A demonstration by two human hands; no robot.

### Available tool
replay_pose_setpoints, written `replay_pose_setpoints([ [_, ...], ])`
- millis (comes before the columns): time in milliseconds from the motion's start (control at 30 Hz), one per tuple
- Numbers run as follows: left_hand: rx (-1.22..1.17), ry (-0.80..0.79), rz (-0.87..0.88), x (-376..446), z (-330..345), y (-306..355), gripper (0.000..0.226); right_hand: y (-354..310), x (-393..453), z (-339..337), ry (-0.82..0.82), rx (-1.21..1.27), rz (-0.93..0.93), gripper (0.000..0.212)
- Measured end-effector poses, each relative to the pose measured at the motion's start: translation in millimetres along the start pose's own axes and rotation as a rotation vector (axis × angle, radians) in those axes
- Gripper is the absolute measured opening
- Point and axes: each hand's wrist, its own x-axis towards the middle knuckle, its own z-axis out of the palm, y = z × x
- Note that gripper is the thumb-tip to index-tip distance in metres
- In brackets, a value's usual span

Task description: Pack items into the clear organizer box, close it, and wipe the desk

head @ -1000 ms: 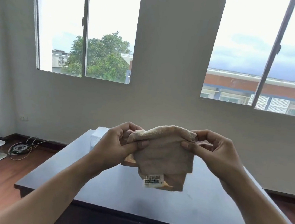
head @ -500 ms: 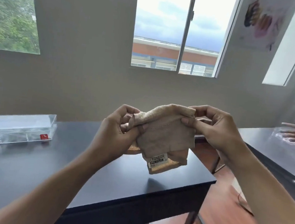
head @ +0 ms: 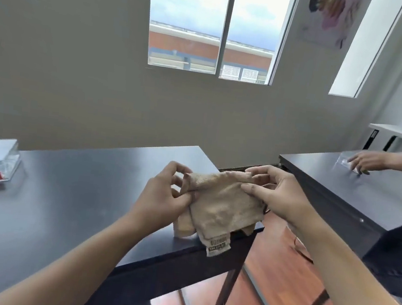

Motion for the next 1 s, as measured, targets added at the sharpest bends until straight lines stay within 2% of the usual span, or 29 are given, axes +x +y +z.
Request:
replay_pose_setpoints([
  [100, 0.204, 0.001, 0.035, -2.8, 4.3, -14.3, 0.046, 18.2, 4.9, 17.1, 0.025, -0.246, -0.023, 0.038],
  [167, 0.372, -0.033, 0.093, -6.0, 5.6, -22.2, 0.051, 29.1, 3.0, 29.2, -0.048, -0.402, -0.074, 0.044],
  [267, 0.597, -0.16, 0.149, -9.1, 6.3, -32.4, 0.045, 42.1, -2.8, 46.5, -0.163, -0.498, -0.093, 0.036],
  [333, 0.674, -0.211, 0.156, -10.5, 7.0, -38.7, 0.046, 48.4, -5.3, 52.4, -0.166, -0.501, -0.085, 0.033],
  [667, 0.635, -0.243, 0.184, -11.7, -7.0, -43.5, 0.045, 38.4, -3.1, 49.6, -0.216, -0.599, -0.102, 0.031],
  [867, 0.704, -0.178, 0.187, -21.6, -37.3, -47.5, 0.049, 7.5, 6.6, 69.5, -0.156, -0.563, -0.115, 0.027],
  [1000, 0.738, -0.106, 0.167, -35.3, -68.3, -58.3, 0.051, -21.0, 7.6, 108.9, -0.167, -0.539, -0.216, 0.03],
])
